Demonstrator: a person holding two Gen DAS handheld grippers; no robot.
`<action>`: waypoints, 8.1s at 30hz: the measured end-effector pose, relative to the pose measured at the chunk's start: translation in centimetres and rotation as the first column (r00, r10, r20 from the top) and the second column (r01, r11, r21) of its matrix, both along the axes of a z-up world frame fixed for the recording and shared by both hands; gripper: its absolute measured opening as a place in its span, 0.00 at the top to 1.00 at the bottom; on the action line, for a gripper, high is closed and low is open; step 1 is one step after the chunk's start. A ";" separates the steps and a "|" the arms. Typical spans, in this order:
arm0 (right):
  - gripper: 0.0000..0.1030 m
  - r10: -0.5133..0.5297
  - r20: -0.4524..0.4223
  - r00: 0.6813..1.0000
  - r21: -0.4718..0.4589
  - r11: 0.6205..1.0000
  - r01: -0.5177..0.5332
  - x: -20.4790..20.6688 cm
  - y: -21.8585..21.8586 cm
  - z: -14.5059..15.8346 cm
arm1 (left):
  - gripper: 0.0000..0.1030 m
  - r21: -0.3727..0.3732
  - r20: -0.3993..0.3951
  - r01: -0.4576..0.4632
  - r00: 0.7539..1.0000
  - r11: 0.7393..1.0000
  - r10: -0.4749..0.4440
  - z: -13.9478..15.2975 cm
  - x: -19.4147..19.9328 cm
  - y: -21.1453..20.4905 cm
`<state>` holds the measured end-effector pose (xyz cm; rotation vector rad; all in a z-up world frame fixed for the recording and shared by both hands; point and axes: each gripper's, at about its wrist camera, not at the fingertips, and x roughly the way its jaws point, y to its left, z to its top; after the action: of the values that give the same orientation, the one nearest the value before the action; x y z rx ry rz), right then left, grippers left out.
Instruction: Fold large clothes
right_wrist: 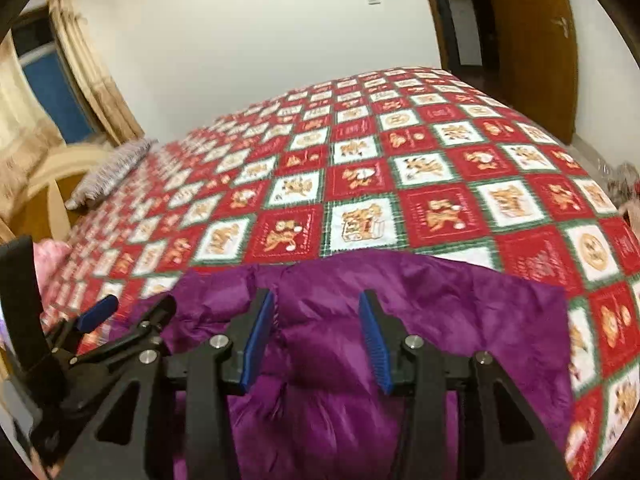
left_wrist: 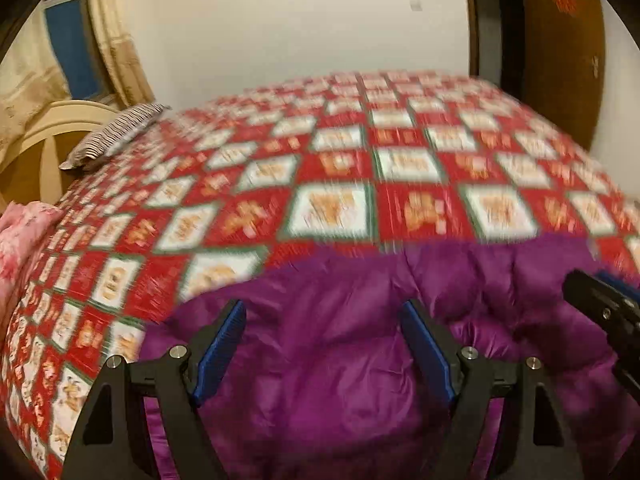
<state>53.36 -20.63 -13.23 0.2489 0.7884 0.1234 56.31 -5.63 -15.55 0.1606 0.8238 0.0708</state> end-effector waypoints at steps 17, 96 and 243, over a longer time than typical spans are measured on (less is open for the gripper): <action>0.59 0.000 -0.081 0.997 -0.037 0.999 -0.003 -0.3 -0.1 -5.8 | 0.11 0.035 -0.027 -0.050 0.998 0.998 0.051 -4.1 0.3 -0.3; 0.25 0.037 -0.102 0.994 -0.082 0.996 -0.046 -29.8 -9.4 -2.8 | 0.01 -0.081 -0.004 0.030 1.000 0.996 -0.030 2.0 -31.3 12.9; 0.70 0.027 -0.056 0.998 -0.096 0.995 -0.032 -13.9 -0.4 -6.0 | 0.01 -0.088 -0.029 -0.129 0.992 0.988 0.126 -1.6 -13.4 9.7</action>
<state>39.44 -21.06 -19.22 0.1497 0.8500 0.1061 42.87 4.05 -17.14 0.0237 0.8588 0.1522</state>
